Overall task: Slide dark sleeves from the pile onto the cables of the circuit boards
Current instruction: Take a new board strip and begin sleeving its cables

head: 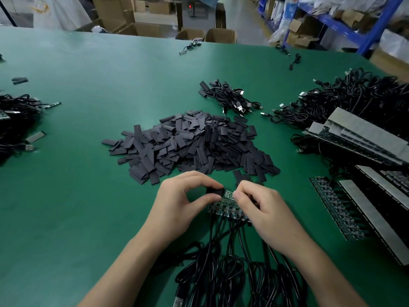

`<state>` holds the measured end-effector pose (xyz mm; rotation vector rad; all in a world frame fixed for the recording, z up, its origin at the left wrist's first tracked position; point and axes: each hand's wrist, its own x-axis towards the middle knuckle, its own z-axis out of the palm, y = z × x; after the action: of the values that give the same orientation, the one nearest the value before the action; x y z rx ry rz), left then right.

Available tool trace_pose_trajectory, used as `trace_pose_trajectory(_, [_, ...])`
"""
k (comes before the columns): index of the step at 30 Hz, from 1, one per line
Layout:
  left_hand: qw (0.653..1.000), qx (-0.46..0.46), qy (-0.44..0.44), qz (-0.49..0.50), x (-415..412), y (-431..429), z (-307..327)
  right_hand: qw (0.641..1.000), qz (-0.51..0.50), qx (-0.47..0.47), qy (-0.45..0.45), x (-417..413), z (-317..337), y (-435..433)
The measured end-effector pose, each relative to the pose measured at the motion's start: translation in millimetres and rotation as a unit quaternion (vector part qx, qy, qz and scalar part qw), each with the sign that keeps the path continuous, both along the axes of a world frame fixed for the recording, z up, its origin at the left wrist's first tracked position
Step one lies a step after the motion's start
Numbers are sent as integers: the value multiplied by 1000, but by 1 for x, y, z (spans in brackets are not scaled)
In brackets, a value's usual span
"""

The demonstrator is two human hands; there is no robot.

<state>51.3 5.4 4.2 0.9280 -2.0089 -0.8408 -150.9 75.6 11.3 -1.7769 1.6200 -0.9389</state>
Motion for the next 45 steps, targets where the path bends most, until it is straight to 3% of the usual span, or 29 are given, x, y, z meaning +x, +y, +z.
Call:
trace_pose_trajectory(9, [987, -133, -87, -17, 3, 0, 3, 999, 6, 13, 37, -1, -1, 0])
trace_pose_trajectory(15, [976, -169, -130, -40, 4, 0, 2, 998, 18, 33, 42, -4, -3, 0])
trace_pose_trajectory(22, [976, -165, -130, -52, 3, -2, -1, 998, 8, 49, 23, -7, -3, -2])
trace_pose_trajectory(35, [994, -52, -86, -44, 2, 2, -2, 998, 25, 22, 44, -3, -2, 1])
trace_pose_trajectory(41, [991, -85, -107, 1, 3, 4, 0, 998, 27, 31, 42, -4, -3, 1])
trace_pose_trajectory(45, [988, -108, -108, -29, 2, 5, 4, 998, 29, 28, 42, -3, -2, 1])
